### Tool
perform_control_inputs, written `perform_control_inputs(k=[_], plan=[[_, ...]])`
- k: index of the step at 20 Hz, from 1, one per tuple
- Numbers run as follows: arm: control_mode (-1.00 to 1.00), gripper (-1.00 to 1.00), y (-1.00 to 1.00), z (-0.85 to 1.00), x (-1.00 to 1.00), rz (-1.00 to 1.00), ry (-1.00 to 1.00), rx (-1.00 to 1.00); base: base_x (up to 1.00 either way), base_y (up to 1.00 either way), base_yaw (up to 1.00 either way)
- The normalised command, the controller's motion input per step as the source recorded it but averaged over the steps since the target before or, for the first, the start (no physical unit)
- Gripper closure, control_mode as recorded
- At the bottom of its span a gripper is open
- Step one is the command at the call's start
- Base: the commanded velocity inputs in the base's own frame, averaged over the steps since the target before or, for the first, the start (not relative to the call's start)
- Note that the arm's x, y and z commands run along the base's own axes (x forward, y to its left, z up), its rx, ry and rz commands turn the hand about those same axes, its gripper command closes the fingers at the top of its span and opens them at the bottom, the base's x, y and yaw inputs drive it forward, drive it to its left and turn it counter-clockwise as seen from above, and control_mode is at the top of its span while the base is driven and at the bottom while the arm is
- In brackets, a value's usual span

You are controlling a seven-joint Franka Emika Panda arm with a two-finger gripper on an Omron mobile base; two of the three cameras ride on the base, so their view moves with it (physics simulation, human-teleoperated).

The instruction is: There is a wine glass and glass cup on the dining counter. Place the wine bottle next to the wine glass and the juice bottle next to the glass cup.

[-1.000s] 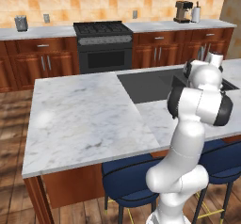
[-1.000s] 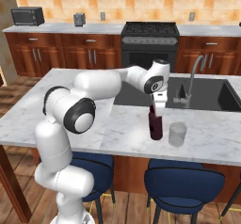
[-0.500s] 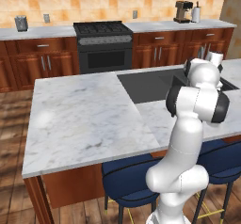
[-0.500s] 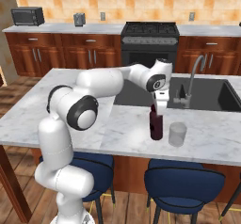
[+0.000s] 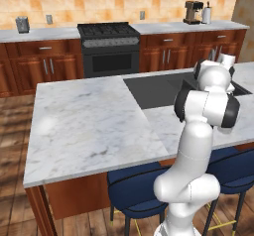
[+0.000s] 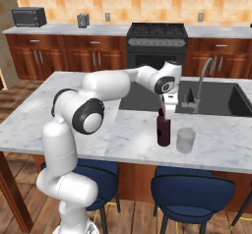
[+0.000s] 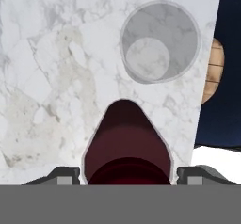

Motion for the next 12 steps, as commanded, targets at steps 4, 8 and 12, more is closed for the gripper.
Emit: perform_control_inputs(k=[4,8,12], plan=[[-1.0,-1.0,-0.02,-0.04,0.0,-0.01,0.0,0.0,0.0,0.0,0.0],[-1.0,-1.0,-0.02,0.0,-0.03,-0.01,0.0,0.01,0.0,0.0,0.0],[-1.0,-1.0,0.0,0.02,-0.05,0.0,0.0,0.0,0.0,0.0,0.0]])
